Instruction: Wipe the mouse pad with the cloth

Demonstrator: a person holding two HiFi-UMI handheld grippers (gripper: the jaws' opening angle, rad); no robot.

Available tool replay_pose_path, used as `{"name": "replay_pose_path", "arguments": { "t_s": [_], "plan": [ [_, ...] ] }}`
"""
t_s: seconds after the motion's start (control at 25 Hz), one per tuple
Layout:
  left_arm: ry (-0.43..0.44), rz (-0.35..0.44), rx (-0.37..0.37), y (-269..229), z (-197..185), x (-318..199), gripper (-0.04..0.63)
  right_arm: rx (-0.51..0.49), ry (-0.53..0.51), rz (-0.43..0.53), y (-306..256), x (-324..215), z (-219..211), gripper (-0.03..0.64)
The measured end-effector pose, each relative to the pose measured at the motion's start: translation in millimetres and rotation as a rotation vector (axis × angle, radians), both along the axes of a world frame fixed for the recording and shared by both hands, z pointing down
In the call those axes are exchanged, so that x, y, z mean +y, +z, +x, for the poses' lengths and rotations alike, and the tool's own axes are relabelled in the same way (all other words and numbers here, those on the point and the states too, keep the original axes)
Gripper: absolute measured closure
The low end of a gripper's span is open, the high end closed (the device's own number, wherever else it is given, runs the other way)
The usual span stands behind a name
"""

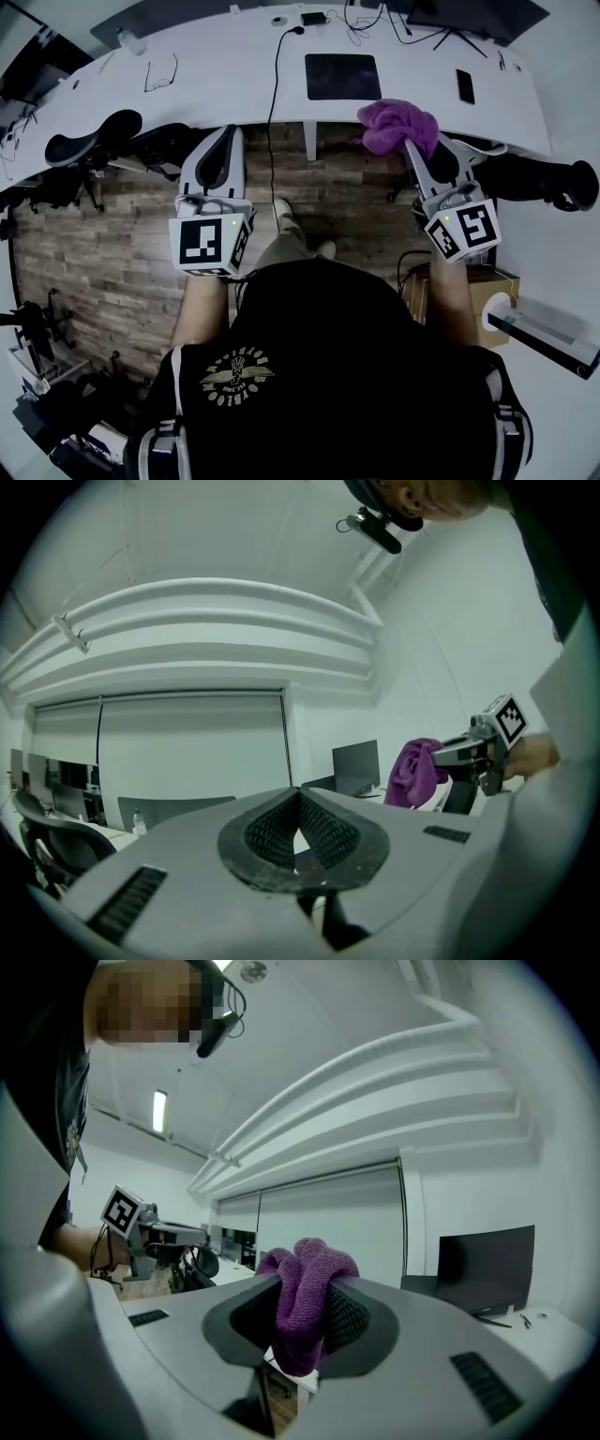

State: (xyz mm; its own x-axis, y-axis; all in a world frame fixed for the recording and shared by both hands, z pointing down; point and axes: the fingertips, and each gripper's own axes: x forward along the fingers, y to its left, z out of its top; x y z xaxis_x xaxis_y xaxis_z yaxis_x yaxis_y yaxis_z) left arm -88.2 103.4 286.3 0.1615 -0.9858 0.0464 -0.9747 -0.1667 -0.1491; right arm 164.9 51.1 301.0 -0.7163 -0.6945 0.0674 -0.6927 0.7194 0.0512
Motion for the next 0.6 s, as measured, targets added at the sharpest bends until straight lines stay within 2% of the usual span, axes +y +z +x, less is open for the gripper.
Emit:
{"name": "replay_pose_path", "arguments": {
  "t_s": [0.6],
  "plan": [
    [0.090, -0.013, -0.004, 5.9, -12.1, -78.9, 0.594, 0.001, 0.066, -0.007, 0.2, -57.0, -17.3, 0.531]
  ]
}}
